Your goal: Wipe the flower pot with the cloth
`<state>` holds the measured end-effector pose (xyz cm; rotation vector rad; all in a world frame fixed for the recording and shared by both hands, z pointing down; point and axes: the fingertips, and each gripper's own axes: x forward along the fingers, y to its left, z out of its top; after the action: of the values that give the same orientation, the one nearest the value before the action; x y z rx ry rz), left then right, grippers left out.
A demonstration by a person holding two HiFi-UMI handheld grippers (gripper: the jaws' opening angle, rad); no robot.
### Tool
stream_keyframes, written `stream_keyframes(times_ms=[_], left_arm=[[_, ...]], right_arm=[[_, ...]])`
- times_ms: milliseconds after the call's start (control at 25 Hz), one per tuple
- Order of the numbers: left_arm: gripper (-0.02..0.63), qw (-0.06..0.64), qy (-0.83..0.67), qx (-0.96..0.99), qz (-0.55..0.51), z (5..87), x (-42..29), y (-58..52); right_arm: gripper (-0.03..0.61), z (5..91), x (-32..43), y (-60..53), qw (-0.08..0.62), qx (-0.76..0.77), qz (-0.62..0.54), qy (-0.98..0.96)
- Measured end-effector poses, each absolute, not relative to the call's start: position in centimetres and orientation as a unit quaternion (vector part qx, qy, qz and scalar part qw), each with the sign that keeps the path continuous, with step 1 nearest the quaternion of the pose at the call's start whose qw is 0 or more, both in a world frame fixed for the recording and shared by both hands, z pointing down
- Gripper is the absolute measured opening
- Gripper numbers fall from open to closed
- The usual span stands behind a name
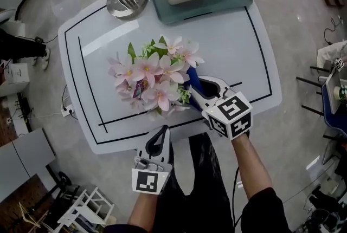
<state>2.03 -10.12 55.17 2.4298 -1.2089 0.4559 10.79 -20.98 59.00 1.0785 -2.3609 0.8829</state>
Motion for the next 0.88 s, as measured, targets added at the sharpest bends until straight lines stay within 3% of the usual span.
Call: stream_keyframes(times_ms=[880], left_arm=[[0.005, 0.191, -0.417, 0.879, 0.13, 55.6, -13.8, -7.6]], right_arm=[[0.095, 60.7, -1.1, -14.6, 0.262, 0.507, 0.283, -0.771]])
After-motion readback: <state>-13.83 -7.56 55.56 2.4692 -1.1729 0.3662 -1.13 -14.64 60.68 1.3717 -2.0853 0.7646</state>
